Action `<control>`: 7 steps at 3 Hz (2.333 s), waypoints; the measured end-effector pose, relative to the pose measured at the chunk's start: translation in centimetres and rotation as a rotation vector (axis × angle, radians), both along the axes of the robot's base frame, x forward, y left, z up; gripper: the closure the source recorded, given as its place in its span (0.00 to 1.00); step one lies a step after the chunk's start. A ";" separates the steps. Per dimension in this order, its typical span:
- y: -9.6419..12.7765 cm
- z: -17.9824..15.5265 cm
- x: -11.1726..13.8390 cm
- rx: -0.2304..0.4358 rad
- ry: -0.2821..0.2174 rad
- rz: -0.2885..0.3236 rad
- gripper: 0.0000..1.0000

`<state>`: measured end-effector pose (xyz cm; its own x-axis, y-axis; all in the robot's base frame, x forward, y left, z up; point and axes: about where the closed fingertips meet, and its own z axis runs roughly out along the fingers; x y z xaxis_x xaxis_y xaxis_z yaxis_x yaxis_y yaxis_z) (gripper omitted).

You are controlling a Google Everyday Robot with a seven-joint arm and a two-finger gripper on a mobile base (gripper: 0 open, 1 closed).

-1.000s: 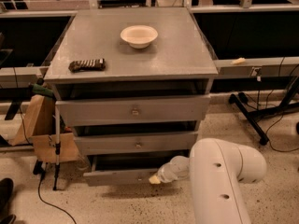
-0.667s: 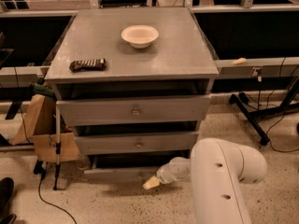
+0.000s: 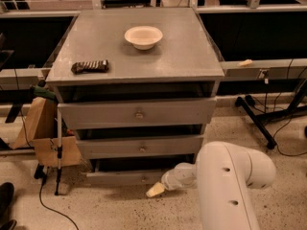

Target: Close bottom drawer

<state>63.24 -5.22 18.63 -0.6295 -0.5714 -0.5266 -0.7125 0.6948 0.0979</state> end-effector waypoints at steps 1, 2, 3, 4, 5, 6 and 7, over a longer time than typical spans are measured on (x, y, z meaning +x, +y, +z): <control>-0.2 -0.1 0.5 -0.006 -0.008 -0.025 0.00; -0.2 -0.1 0.1 -0.006 -0.008 -0.025 0.00; -0.8 -0.5 0.2 -0.024 0.001 -0.073 0.19; -6.3 -1.7 -0.9 -0.077 0.050 -0.267 0.50; -10.0 -2.4 -2.0 -0.101 0.085 -0.390 0.73; -12.6 -2.9 -1.8 -0.099 0.109 -0.460 0.96; -13.0 -1.8 1.5 -0.086 0.079 -0.467 1.00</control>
Offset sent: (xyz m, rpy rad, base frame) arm 0.0735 -0.0690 -0.0160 -0.1513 -0.0093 -0.2602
